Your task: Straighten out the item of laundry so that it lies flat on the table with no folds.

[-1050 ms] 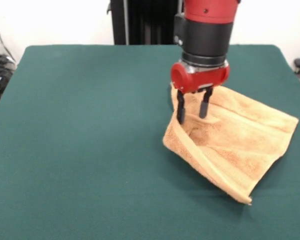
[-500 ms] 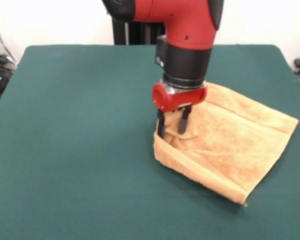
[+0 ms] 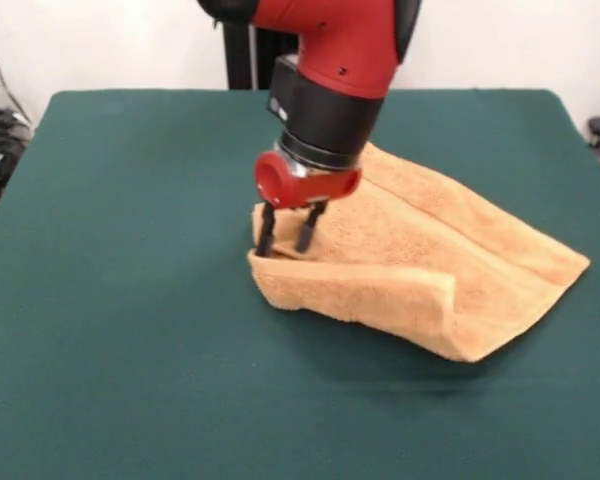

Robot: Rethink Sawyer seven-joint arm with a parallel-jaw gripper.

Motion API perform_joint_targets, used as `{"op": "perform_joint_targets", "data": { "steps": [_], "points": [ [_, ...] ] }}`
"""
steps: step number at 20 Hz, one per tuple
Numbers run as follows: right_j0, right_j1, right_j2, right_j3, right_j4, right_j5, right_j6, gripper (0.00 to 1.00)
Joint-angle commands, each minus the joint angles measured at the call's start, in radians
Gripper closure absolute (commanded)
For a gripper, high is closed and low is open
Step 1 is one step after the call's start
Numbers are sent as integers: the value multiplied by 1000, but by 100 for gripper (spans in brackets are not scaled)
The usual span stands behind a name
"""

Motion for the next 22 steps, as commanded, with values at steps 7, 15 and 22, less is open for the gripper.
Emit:
{"op": "perform_joint_targets", "data": {
  "steps": [7,15,22],
  "points": [
    [9,-74,99,-61,-90,198,-337,0],
    [-37,-78,216,-60,-23,144,-301,0],
    [-97,-74,271,-21,61,205,-295,0]
  ]
}}
